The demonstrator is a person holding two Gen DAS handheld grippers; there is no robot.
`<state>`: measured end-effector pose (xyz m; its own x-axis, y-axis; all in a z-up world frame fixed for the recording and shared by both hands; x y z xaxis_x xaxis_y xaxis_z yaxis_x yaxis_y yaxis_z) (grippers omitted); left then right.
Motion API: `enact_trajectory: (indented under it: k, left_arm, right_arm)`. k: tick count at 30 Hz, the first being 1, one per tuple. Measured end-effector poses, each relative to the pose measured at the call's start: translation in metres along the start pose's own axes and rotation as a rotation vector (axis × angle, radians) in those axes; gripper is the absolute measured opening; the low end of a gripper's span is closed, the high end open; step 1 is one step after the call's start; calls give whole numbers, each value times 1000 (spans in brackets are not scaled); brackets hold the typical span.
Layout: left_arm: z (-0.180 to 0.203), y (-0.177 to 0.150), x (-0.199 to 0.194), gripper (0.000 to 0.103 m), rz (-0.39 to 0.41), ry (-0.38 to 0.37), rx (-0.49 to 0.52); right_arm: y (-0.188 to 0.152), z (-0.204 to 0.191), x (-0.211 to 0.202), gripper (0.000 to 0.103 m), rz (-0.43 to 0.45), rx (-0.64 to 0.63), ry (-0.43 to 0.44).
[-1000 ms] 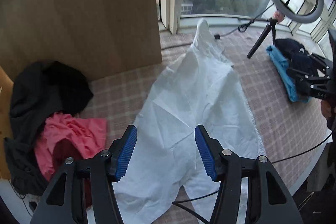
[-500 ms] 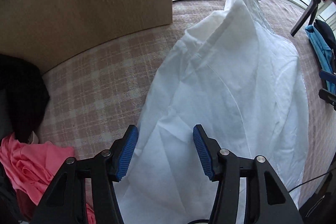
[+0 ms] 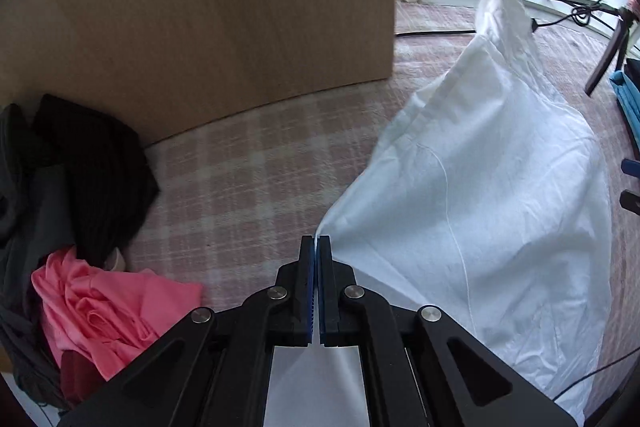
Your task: Fold clothes
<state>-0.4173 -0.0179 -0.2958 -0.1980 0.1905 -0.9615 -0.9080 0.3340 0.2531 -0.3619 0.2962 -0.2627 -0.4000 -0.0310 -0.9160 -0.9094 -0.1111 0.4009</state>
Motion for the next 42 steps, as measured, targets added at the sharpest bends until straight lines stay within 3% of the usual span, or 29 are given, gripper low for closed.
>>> enact_trajectory:
  k: [1,3,4,8,11,14,17,20,23,26,29,32,35,42]
  left_arm:
    - [-2,-1,2,1,-10,-5,-7]
    - [-3,-4,6,5,-24,-17,-14]
    - [-1,-4,7,7,-28,-23,-15]
    - [1,1,-11,26,25,-4,-19]
    - [0,6,-38,25,84,18,-16]
    - [10,15,-63,24,114,-58,4]
    - [60,14,-55,25,72,-139,71]
    - [115,13,-41,25,28,-234,136]
    - [176,9,-25,35,4,-333,204]
    - [213,18,-3,43,-1,-314,258]
    - [218,26,21,41,-27,-301,216]
    - [202,25,38,8,-64,-284,166]
    - [188,20,42,8,-78,-311,128]
    - [183,21,35,8,-49,-367,88]
  right_arm:
    - [2,1,2,58,-5,13,21]
    - [7,-2,7,23,-30,21,79]
    - [9,-4,10,22,-42,21,106]
    - [20,-16,18,22,-50,-31,135]
    - [30,-24,20,22,-42,-58,151]
    - [38,-26,15,22,-20,-69,178]
    - [45,-27,14,23,1,-91,166]
    - [54,-33,28,23,-45,-112,176]
    - [58,-40,36,23,-103,-102,242]
    - [71,-32,34,23,-68,-91,181]
    - [90,-25,44,23,-88,-54,190]
    - [104,-28,60,26,-124,-61,153]
    - [114,-29,66,44,-125,-47,150]
    - [124,-45,79,45,-168,-36,184]
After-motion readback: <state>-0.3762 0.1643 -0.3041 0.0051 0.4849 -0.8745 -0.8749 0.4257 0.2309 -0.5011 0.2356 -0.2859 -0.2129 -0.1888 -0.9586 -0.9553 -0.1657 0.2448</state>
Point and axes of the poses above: each gripper's, at about its wrist camera, not at the fingertips, and x roughly the way its jaws point, z to its right, y to its top, the point moved 5 cm from there along x, roughly the way its jaws point, and after that the axes turned 13 degrees about -y, right-handed, at the moved point
